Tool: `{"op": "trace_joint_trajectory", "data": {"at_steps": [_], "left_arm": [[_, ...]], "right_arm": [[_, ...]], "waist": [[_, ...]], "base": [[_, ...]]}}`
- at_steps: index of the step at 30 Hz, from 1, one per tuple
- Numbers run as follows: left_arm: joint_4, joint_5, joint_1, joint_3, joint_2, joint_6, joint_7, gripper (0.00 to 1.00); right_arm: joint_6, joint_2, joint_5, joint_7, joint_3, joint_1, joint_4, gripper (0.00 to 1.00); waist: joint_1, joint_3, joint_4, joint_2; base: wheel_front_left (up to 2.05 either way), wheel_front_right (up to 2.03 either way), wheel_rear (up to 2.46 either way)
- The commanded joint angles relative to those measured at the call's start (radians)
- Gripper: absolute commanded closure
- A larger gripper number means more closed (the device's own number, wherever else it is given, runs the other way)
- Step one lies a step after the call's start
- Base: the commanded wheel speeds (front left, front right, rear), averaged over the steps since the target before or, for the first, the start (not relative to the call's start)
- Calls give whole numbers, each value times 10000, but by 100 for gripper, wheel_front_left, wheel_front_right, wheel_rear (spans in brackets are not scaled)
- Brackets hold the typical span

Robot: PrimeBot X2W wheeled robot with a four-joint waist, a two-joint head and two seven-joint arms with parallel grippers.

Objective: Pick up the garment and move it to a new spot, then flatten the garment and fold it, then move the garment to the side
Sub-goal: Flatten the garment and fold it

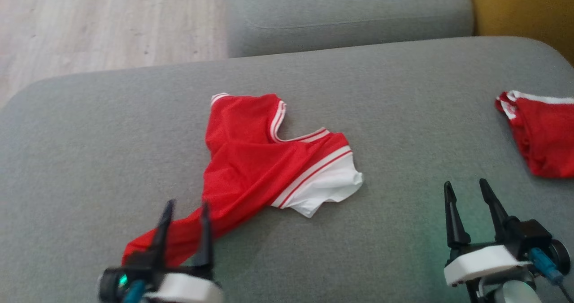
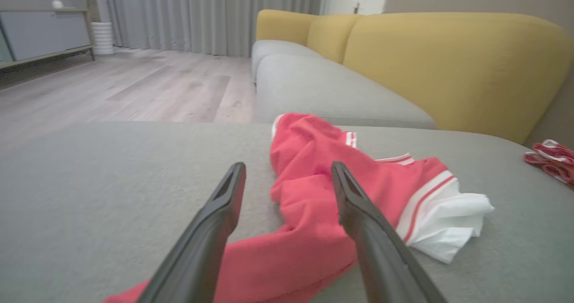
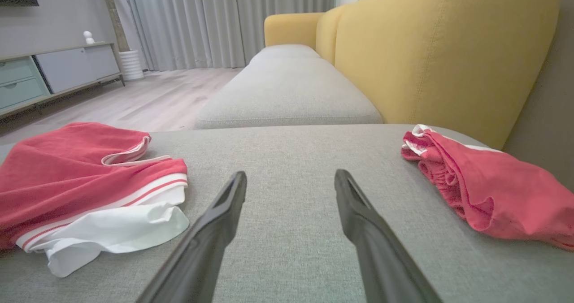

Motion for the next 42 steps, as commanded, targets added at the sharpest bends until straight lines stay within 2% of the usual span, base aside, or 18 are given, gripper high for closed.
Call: {"op": "trace_joint_trajectory", "data": {"at_steps": [1,8,14,20,27,29,30,31,32,33,37,42], "left_arm": [[-274,148,-582,167,0,-70,-18,0],[359,810,-1745,-1251,-650,-814,169,0],[2076,1201,-3121,-2427,-1187,-1721,587,0],[3762,1093,-4282,-2691,-1448,-2086,723,0],[5432,1111,-5499,-2902,-1558,-2193,676,0],[6014,1147,-5785,-3111,-1574,-2379,795,0],[6274,1101,-5896,-3150,-1581,-2432,847,3],[6517,1090,-6004,-3197,-1587,-2456,867,38],[6729,1063,-6096,-3242,-1591,-2497,884,60],[6884,999,-6183,-3267,-1596,-2566,838,100],[6903,387,-6435,-3403,-1608,-2908,592,100],[5742,-932,-6548,-4163,-1611,-3145,834,100]], "right_arm": [[-9,-68,-72,-111,268,-305,-353,0],[-9,-68,-64,-111,387,-432,-489,0],[-9,-68,-46,-111,600,-690,-550,0],[-9,-68,0,-111,761,-917,-604,0],[-9,-68,69,-111,1049,-1181,-627,0],[-9,-68,110,-111,1145,-1238,-621,0],[-9,-68,128,-111,1172,-1258,-611,0],[-9,-68,140,-111,1202,-1280,-604,0],[-9,-68,163,-111,1190,-1291,-604,0],[-9,-68,185,-111,1189,-1303,-607,0],[-9,-68,255,-111,1144,-1294,-610,0],[-9,-68,346,-111,1128,-1271,-544,0]], "waist": [[0,29,-137,0],[0,285,-750,0],[0,744,-1414,0],[0,1206,-1944,0],[0,1678,-2489,0],[0,1779,-2669,0],[0,1816,-2737,0],[0,1837,-2821,0],[0,1855,-2878,0],[0,1878,-2945,0],[0,1882,-3109,0],[0,1800,-3268,0]], "base": [[0,0,0],[0,0,0],[0,0,0],[0,0,0],[0,0,0],[0,0,0],[0,0,0],[0,0,0],[0,0,0],[0,0,0],[0,0,0],[0,0,0]]}}
